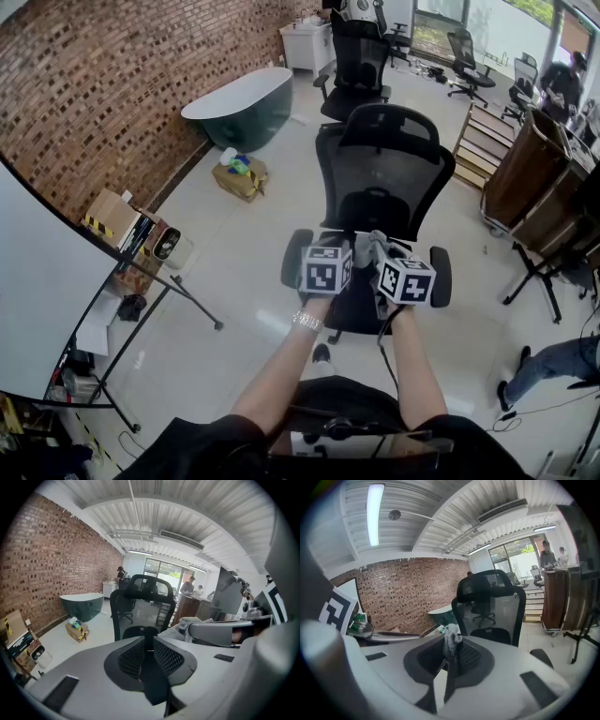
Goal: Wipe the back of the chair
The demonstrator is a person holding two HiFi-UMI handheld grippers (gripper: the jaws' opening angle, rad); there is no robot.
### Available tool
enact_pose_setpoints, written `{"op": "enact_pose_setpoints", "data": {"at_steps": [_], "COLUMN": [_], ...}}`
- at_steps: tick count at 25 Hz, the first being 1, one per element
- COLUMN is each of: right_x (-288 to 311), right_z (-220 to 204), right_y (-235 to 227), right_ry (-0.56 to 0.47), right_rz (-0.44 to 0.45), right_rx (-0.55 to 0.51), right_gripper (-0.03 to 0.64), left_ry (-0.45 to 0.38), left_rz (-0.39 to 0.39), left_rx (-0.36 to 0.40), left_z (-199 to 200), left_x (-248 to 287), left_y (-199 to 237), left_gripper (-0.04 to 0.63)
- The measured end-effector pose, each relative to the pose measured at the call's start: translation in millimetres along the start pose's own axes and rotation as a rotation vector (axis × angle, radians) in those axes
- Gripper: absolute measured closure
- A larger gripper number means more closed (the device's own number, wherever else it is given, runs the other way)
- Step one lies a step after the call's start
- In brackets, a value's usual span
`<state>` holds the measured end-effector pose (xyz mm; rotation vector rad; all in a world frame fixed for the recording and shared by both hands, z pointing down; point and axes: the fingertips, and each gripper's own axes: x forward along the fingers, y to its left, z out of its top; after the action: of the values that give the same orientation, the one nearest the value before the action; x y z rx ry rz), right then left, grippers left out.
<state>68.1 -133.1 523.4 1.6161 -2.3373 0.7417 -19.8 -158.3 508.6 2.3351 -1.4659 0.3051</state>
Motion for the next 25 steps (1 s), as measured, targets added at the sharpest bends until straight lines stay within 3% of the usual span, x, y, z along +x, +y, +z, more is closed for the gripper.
{"op": "enact_pose_setpoints", "data": {"at_steps": [5,10,15,18,21,25], "right_x": [37,75,109,156,202,224], "right_z": [21,28,162,235,266,264], "right_y": [-9,-25,-73,-43,-28,-82], "right_ry": [-0.013,0.039,-0.111,-0.198,-0.206,-0.125], "right_rz": [-0.047,-0.051,-0.147,-0.078,-0.081,-0.199], "right_rx": [-0.021,-0.039,-0.027,-0.119,-0.225,-0.229], "right_gripper": [0.572,0.572,0.572,0.572,0.572,0.572], "left_ry": [-0.029,-0.046,-0.061,-0.051,-0.053,-0.084], "left_rz": [0.0,-0.011,0.006,0.048,0.067,0.076], "left_rx": [0.047,0.023,0.018,0.009,0.007,0.018], "left_z": [32,45,63,62,65,77], "left_x": [33,54,57,64,69,79], "left_y": [30,37,54,75,80,82], "left_gripper": [0.534,0.534,0.534,0.534,0.534,0.534]}}
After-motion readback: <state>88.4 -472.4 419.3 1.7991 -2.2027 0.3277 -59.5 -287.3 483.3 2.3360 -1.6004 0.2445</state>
